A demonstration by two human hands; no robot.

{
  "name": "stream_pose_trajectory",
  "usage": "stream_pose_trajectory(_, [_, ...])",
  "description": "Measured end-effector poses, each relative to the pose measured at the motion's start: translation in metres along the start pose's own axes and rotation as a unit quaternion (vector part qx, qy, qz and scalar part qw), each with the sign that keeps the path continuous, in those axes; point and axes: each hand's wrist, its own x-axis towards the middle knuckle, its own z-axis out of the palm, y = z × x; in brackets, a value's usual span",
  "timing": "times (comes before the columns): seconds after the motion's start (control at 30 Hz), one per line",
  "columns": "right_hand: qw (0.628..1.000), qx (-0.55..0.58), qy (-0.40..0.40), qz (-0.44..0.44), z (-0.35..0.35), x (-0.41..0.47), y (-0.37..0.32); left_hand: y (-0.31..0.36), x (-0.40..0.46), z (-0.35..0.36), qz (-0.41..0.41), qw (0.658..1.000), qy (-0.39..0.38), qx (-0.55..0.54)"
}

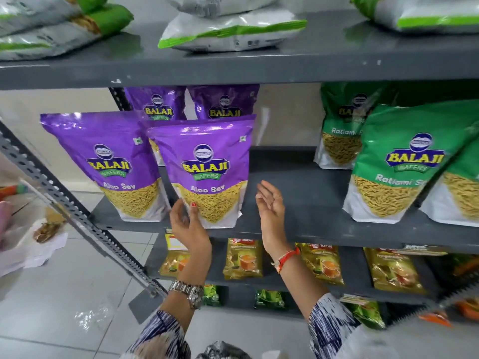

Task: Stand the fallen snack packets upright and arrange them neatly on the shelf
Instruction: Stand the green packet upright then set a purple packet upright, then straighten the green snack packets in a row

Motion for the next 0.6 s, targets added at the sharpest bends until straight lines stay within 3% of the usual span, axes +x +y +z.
stream_pose_trajectory(0.2, [0.997, -0.028, 0.076, -0.008, -0.105, -0.010, -0.029, -0.013, -0.086, 0.046, 0.097, 0.994, -0.004, 0.051])
stream_pose_trajectory(0.37, [0.971, 0.010, 0.240, -0.009, -0.215, -0.004, -0.061, -0.022, -0.172, 0.108, 0.042, 0.997, -0.060, 0.013])
stream_pose_trajectory(0.47, [0.945, 0.041, 0.325, -0.022, -0.285, 0.010, -0.082, -0.032, -0.245, 0.142, 0.041, 0.978, -0.202, 0.003])
stream_pose_trajectory(0.6, [0.926, 0.020, 0.372, -0.061, -0.372, 0.039, -0.120, -0.044, -0.332, 0.199, 0.004, 0.913, -0.407, 0.015])
